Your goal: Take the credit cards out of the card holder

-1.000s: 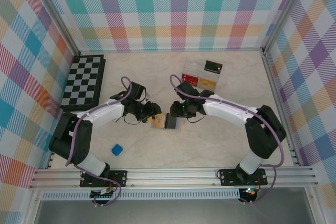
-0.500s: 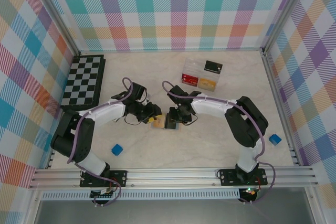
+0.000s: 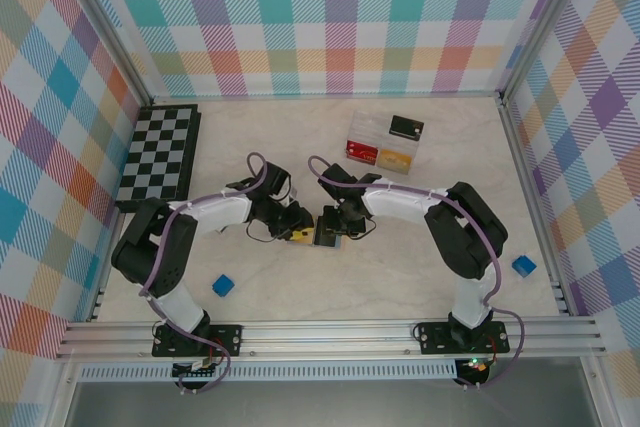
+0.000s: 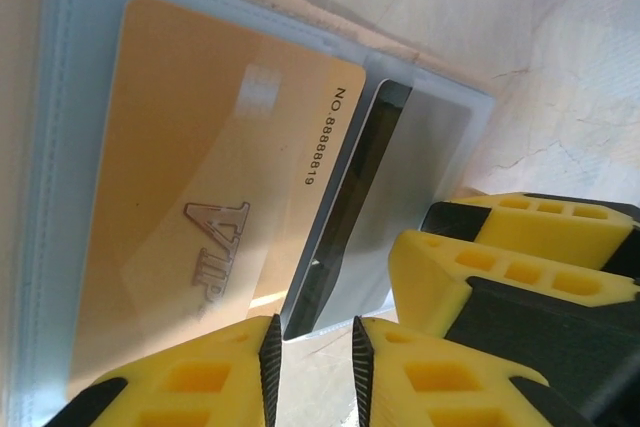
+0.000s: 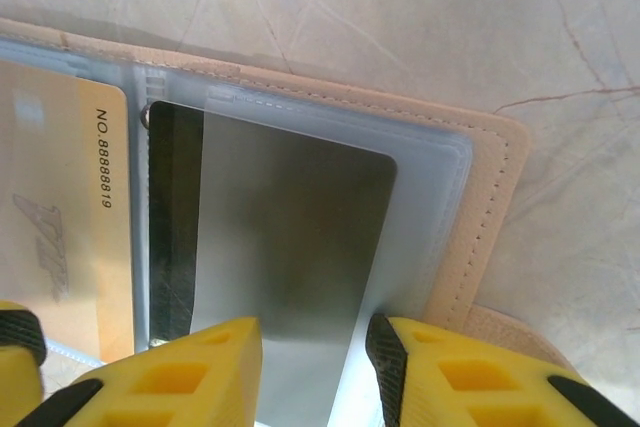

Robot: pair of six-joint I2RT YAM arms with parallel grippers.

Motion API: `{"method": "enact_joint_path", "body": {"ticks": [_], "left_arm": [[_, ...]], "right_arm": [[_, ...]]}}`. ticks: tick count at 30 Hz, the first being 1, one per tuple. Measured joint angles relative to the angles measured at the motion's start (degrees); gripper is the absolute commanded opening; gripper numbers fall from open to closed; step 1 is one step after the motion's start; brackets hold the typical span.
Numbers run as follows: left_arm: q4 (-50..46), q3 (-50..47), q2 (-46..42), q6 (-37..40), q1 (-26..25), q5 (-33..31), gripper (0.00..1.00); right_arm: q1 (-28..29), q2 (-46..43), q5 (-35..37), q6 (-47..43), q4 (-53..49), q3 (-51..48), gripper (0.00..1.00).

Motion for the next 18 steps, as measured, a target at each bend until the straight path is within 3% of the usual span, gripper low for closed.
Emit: {"method": "enact_joint_path", "body": {"ticks": [18], "left_arm": [[4.6, -0.1, 2.4, -0.3, -0.7, 1.1, 0.27]], "right_arm": [[-0.8, 0.0, -0.6, 0.0, 0.0, -0.2, 0.34]]}}
